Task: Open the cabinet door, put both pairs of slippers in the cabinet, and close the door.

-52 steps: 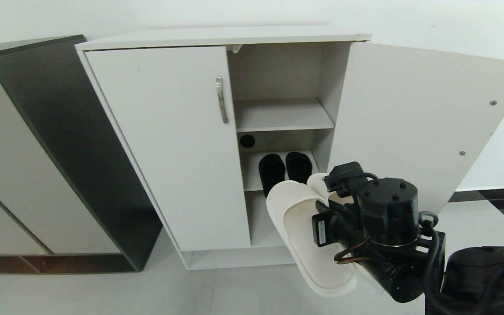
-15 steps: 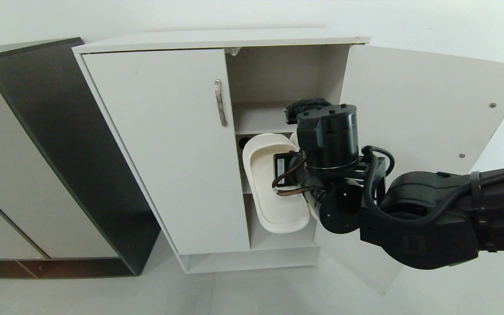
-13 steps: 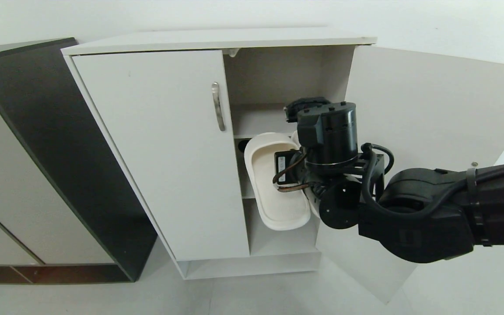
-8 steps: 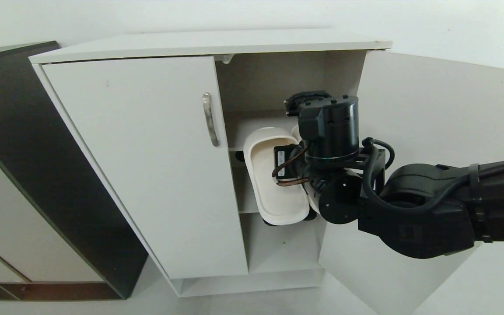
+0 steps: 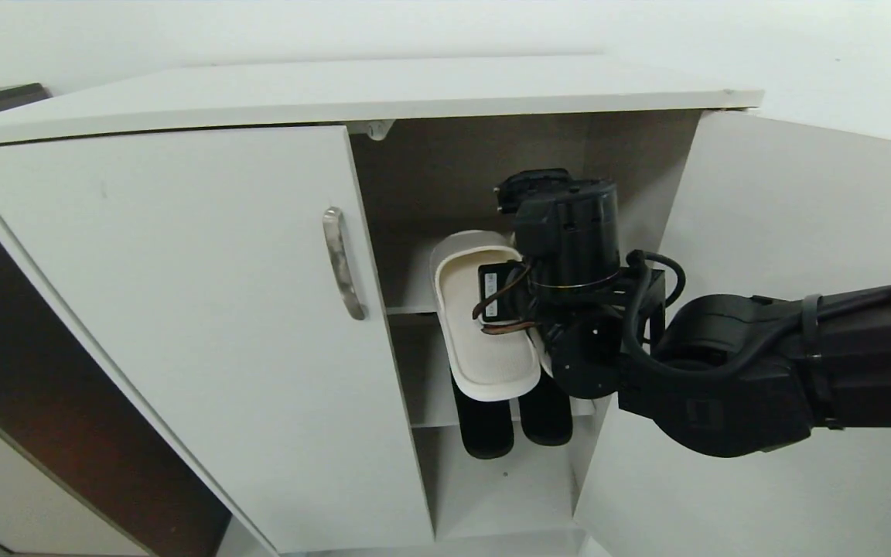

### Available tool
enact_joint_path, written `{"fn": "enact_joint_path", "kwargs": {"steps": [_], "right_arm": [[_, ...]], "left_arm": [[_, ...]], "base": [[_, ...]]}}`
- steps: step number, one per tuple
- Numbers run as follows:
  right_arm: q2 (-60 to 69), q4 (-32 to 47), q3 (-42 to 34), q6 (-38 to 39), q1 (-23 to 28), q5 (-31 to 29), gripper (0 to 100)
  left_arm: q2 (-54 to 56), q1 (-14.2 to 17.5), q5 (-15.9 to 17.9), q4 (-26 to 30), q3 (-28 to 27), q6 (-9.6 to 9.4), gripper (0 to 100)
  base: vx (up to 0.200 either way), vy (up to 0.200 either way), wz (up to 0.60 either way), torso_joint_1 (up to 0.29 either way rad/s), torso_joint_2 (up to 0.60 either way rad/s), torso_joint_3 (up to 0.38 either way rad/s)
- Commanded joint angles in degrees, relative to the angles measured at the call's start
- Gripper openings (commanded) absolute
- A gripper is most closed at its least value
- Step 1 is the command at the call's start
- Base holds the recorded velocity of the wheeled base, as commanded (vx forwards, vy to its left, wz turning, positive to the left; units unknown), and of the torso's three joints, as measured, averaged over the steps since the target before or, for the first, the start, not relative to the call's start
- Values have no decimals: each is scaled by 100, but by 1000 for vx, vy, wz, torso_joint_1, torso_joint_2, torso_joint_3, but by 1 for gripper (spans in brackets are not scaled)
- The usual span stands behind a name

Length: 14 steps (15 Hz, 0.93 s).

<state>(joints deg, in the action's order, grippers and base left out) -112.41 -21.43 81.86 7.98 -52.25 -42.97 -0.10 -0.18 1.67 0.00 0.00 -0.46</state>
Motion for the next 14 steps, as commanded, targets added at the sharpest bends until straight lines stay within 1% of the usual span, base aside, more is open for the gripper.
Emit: {"fn": "enact_joint_path", "kwargs": {"steps": [1, 6, 8, 10, 11, 14], "right_arm": [[-158, -1, 5, 1, -5, -9, 0], [-308, 7, 58, 28, 127, -1, 0], [-378, 139, 208, 36, 180, -1, 0], [-449, 570, 603, 160, 233, 8, 0], [-554, 834, 963, 265, 294, 8, 0], [-862, 1062, 1631, 327, 461, 8, 0]], "left_arm": [[-8, 1, 0, 0, 0, 2, 0], [-8, 1, 0, 0, 0, 2, 0], [-8, 1, 0, 0, 0, 11, 0], [-8, 1, 0, 0, 0, 11, 0], [-8, 1, 0, 0, 0, 11, 0], [-8, 1, 0, 0, 0, 20, 0]], "base": [[200, 0, 0, 2, 2, 2], [0, 0, 0, 0, 0, 0], [0, 0, 0, 0, 0, 0], [0, 0, 0, 0, 0, 0], [0, 0, 0, 0, 0, 0], [0, 0, 0, 0, 0, 0]]}}
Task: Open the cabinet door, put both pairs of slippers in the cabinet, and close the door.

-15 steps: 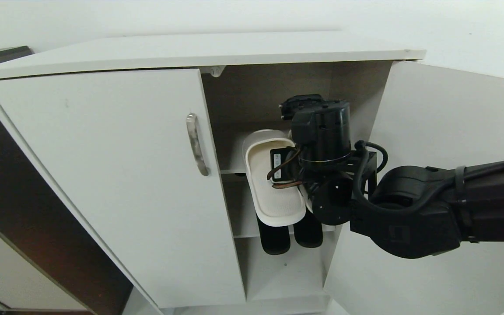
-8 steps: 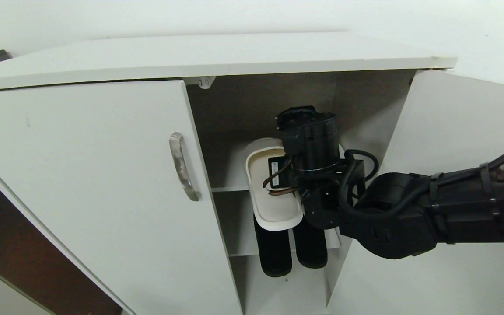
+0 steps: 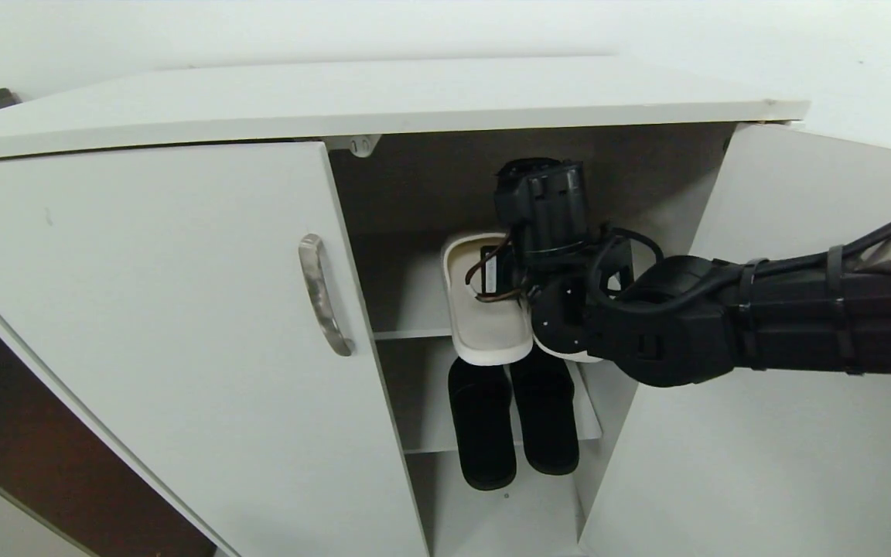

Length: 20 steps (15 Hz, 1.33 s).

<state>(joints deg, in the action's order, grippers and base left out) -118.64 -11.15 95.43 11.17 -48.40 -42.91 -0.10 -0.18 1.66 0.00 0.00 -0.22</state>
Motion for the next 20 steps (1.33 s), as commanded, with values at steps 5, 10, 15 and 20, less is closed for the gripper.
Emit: {"fn": "enact_joint_path", "kwargs": {"steps": [5, 10, 15, 20], "right_arm": [[-397, 140, 503, 0, 190, 11, 0], [-573, 140, 609, 8, 234, 20, 0], [-599, 140, 609, 8, 243, 20, 100], [-283, 193, 275, 17, 155, 11, 100]], "left_arm": [[-8, 1, -16, 0, 0, 22, 0], [-8, 1, -16, 0, 0, 48, 0], [-8, 1, -16, 0, 0, 48, 0], [-8, 1, -16, 0, 0, 48, 0]], "base": [[0, 0, 0, 0, 0, 0], [0, 0, 0, 0, 0, 0], [0, 0, 0, 0, 0, 0], [0, 0, 0, 0, 0, 0]]}}
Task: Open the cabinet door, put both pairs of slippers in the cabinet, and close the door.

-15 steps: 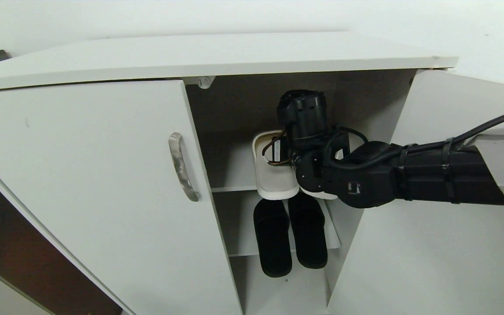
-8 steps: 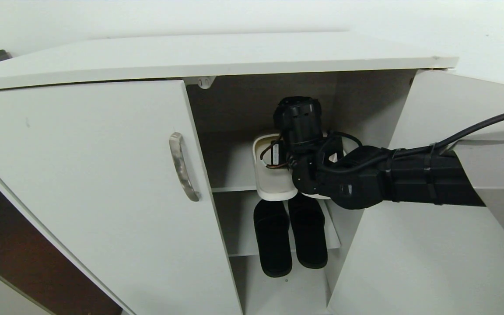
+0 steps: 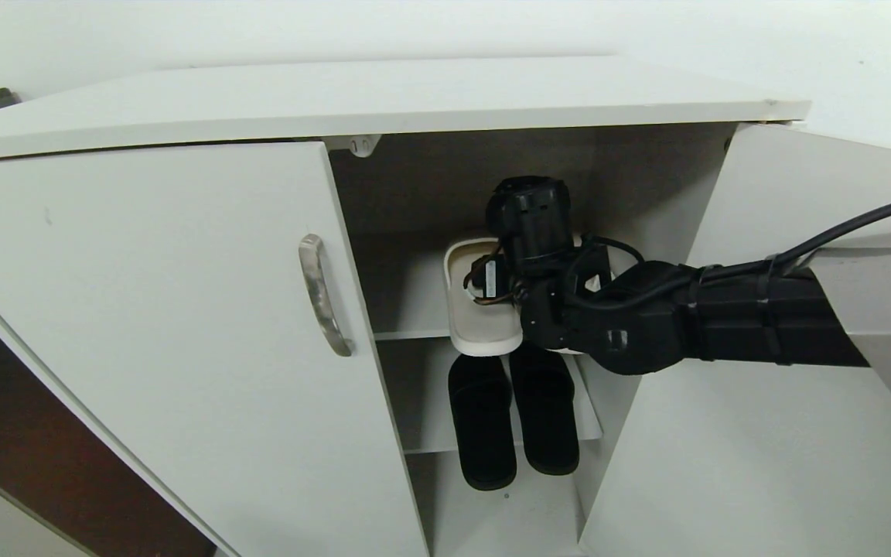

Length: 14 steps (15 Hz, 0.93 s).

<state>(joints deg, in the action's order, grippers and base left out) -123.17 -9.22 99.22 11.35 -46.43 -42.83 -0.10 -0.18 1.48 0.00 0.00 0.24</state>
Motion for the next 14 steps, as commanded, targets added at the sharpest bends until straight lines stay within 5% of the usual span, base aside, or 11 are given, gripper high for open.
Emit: {"fn": "enact_joint_path", "kwargs": {"steps": [1, 9, 10, 14], "right_arm": [[294, 8, -201, -1, -94, -7, 100], [1727, -36, -1924, 254, -727, -24, 100], [1885, -45, -2091, 254, -806, -24, 0], [2526, -72, -2838, 254, -1263, 11, 0]], "left_arm": [[-8, 1, 2, 0, 0, 2, 0], [-8, 1, 2, 0, 0, -7, 0], [-8, 1, 2, 0, 0, -7, 0], [-8, 1, 2, 0, 0, -7, 0]], "base": [[0, 0, 0, 0, 0, 0], [0, 0, 0, 0, 0, 0], [0, 0, 0, 0, 0, 0], [0, 0, 0, 0, 0, 0]]}}
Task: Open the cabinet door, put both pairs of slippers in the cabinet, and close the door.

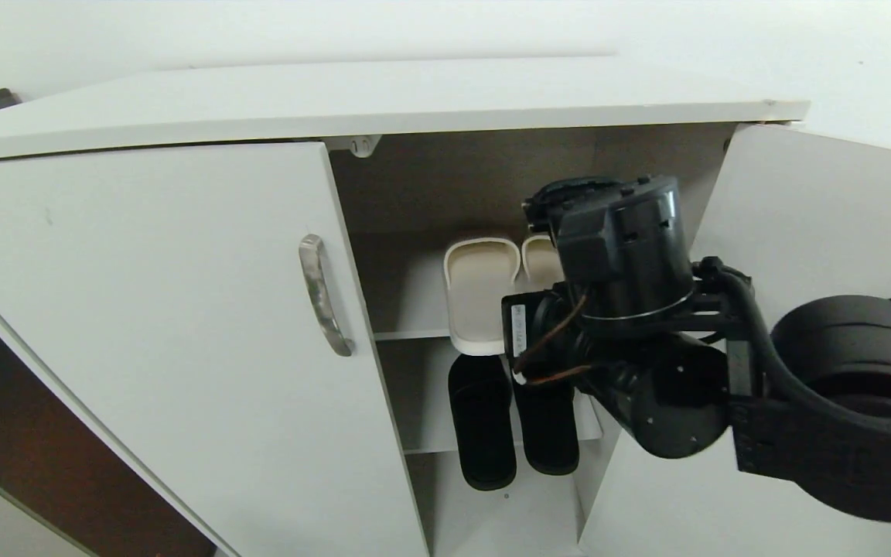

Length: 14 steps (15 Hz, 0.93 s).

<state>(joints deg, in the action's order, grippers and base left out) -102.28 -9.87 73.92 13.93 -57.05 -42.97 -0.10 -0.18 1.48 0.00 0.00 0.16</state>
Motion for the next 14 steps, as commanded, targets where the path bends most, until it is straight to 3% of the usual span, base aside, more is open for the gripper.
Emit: {"fn": "enact_joint_path", "kwargs": {"steps": [1, 6, 14], "right_arm": [[542, -50, -519, -14, -289, 17, 0], [1395, -94, -1416, -49, -570, 272, 0], [1175, -120, -1486, -40, -641, 237, 0]], "left_arm": [[-8, 1, 2, 0, 0, 2, 0], [-8, 1, 2, 0, 0, 11, 0], [-8, 1, 2, 0, 0, 11, 0]], "base": [[0, 0, 0, 0, 0, 0], [0, 0, 0, 0, 0, 0], [0, 0, 0, 0, 0, 0]]}}
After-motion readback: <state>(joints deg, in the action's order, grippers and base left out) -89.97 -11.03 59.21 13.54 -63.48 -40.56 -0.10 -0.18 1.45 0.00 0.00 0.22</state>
